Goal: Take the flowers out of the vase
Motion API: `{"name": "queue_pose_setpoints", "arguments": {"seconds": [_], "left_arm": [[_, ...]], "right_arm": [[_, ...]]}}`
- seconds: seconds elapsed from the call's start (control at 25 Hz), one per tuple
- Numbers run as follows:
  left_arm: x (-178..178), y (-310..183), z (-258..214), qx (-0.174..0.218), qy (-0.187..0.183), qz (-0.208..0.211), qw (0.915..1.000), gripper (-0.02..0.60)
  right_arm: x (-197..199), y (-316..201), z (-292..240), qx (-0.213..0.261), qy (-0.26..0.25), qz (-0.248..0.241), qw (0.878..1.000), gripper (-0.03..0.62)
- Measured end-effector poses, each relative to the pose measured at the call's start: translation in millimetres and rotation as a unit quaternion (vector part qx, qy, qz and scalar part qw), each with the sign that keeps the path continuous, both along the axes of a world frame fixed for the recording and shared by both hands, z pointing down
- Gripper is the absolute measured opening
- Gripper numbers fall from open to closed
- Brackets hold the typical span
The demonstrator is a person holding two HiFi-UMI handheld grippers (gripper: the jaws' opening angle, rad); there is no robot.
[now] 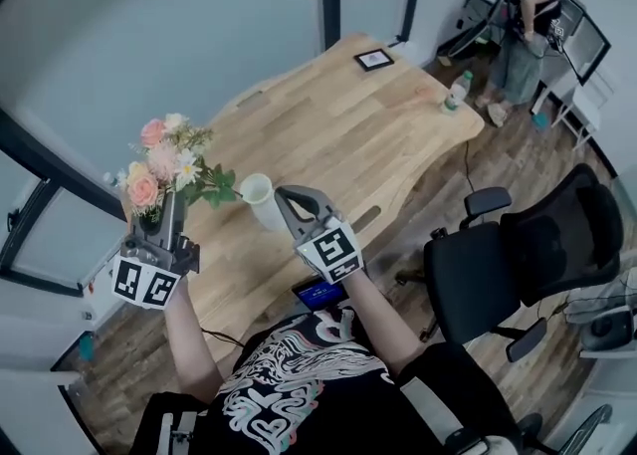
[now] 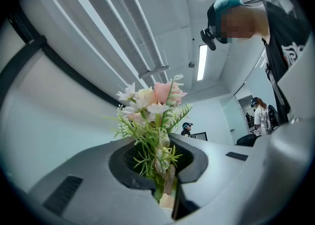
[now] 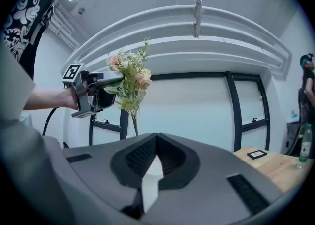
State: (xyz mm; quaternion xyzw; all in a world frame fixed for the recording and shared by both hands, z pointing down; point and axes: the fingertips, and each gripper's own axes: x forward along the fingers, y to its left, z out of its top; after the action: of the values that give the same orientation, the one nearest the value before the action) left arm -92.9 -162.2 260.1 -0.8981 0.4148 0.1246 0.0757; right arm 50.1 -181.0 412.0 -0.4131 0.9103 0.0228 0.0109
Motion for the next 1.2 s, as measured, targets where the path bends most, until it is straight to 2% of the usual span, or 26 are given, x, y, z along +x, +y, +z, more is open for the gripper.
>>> {"name": "queue_pose_setpoints", "arguments": {"seconds": [0.4, 0.6, 0.76, 1.08, 1.2], "left_arm": [[-14, 18, 9, -0.008, -0.004, -0.023, 0.9997, 0.067], [-24, 19, 36, -0.038, 0.006, -0.03, 0.9988, 0.067], [-31, 11, 56, -0.065, -0.001, -0.039, 0.9971, 0.067], [-29, 12, 102, -0.118, 0.003, -0.044, 0.9921, 0.067], [-24, 10, 123, -0.141, 0.015, -0.04, 0.9892, 0.067]], "right_arm": [[4, 14, 2, 0.006, 0.002, 0.001, 1.0, 0.006], [-3, 15, 11, -0.001, 0.008, -0.001, 1.0, 0.006], [-9, 12, 15, -0.009, 0.013, -0.006, 1.0, 0.006], [-5, 17, 21, -0.018, 0.014, -0.01, 1.0, 0.006], [4, 19, 27, -0.021, 0.021, -0.002, 1.0, 0.006]]}}
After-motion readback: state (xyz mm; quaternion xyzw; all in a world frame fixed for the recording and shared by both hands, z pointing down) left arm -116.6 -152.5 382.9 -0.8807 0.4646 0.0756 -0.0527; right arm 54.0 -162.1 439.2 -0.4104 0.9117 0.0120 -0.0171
